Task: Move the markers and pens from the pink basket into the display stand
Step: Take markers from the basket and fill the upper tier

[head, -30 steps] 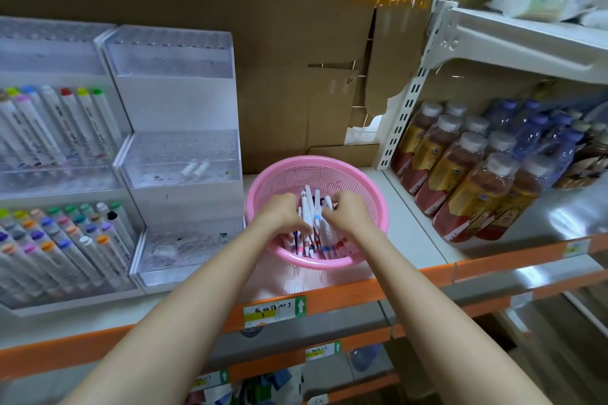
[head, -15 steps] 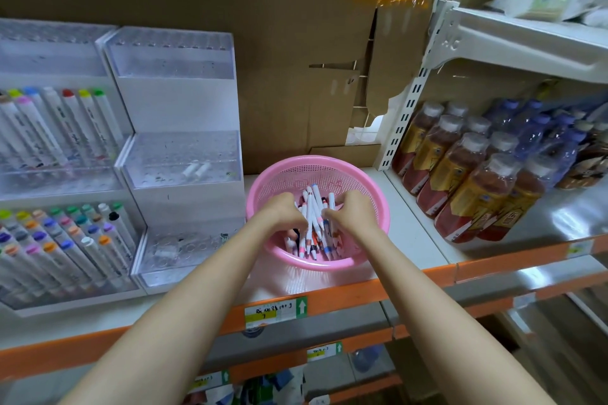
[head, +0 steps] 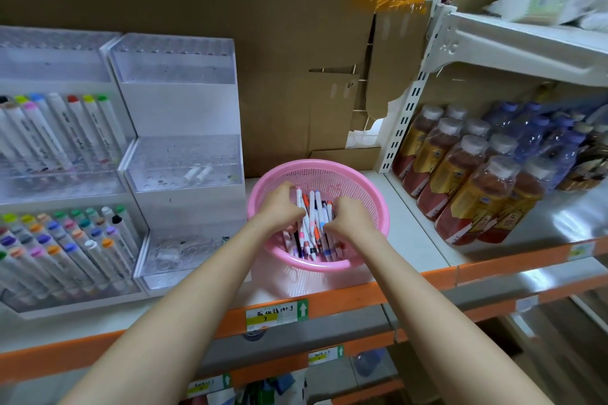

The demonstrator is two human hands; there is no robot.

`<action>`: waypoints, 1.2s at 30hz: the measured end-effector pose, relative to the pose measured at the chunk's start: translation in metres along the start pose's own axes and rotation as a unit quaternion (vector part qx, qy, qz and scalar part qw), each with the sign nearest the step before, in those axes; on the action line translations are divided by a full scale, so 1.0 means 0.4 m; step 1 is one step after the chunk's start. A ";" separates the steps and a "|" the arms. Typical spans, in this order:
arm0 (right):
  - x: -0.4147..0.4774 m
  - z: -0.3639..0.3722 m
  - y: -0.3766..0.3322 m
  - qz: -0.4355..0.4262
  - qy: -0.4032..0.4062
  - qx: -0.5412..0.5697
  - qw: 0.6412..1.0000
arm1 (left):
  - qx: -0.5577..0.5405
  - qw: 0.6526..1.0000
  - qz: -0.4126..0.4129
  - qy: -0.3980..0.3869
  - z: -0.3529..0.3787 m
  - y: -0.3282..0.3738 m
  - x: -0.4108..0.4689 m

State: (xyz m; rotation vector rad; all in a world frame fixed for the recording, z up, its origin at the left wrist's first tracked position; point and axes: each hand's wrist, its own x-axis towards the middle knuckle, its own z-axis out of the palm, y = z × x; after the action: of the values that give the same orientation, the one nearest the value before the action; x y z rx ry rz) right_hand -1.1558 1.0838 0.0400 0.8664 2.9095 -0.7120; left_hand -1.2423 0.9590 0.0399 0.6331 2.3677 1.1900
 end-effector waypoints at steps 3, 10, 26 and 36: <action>0.006 -0.006 0.006 0.005 0.015 0.037 0.999 | -0.029 0.999 0.015 -0.013 -0.004 -0.001 -0.006; -0.010 -0.041 0.006 -0.095 0.061 0.163 0.980 | -0.075 0.992 0.096 0.025 -0.012 0.005 -0.018; -0.096 -0.119 -0.127 -0.226 0.169 0.304 0.910 | -0.037 0.940 0.273 0.202 -0.156 0.080 -0.136; -0.137 -0.136 -0.402 -0.346 0.185 0.334 0.857 | -0.009 0.904 0.293 0.311 -0.413 0.042 -0.257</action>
State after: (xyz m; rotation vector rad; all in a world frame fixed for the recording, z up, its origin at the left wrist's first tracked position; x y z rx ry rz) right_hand -1.1880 0.9600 0.1644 -0.1549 3.3343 -1.8651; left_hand -1.2458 0.8056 0.1606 1.1565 2.7600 1.9006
